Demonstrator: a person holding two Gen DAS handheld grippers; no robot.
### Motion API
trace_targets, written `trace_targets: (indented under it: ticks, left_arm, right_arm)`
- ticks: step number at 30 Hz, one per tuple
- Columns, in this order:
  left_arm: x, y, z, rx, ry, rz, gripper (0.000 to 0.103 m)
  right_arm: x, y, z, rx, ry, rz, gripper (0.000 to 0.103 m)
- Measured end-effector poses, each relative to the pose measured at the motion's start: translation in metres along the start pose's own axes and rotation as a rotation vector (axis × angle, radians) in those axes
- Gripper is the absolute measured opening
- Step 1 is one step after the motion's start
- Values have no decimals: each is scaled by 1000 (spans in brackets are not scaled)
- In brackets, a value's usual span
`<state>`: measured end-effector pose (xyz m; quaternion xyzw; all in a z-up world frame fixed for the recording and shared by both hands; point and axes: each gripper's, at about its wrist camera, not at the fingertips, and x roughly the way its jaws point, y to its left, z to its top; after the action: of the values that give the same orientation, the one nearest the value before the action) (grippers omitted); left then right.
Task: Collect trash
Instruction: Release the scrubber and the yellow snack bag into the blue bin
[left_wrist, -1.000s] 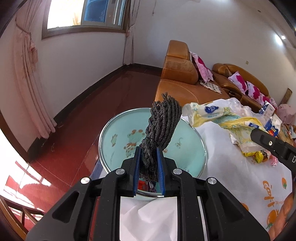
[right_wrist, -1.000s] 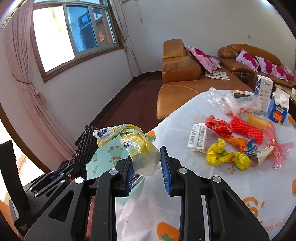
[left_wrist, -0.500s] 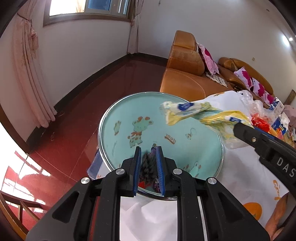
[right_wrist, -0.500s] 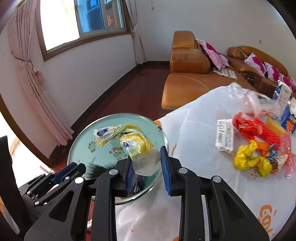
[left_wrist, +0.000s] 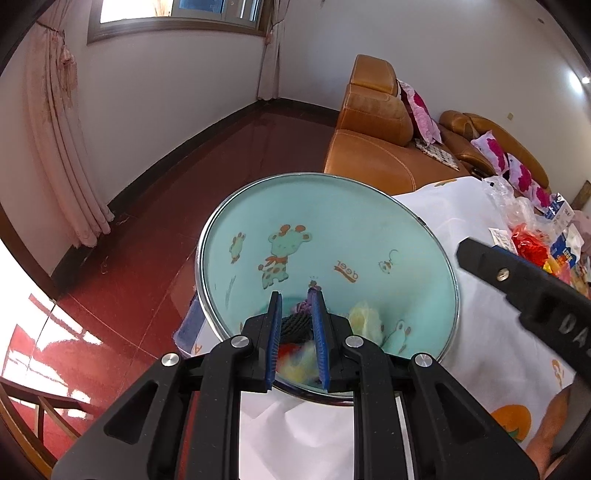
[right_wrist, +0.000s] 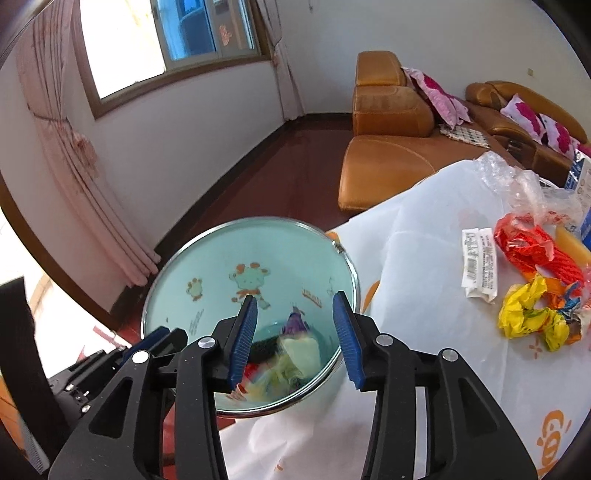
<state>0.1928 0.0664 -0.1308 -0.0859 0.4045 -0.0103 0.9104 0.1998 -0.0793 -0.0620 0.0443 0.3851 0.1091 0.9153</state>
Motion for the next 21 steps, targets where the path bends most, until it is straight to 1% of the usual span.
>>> trace_targets:
  ticks: [7,12,18,20,21]
  left_arm:
    - [1,-10,-1,23,7,11,17]
    - [4,-26,9,78,-12,24,17]
    - [17,-40,16,133,-2,50,17]
    - [17,-42,15,144,0,53,27]
    - [15,-43,14,141,-3,54,48]
  right_arm:
    - [-16,-16,1,31,-30,-19,44]
    - [-27,-33,-1,67,-29,-39,45]
    - [-46,-53,-5,113,-51,-54,45]
    - [-51,-58,-7,126,-57,-58,46]
    - [-53,-61,-7,135,-58,-59,46]
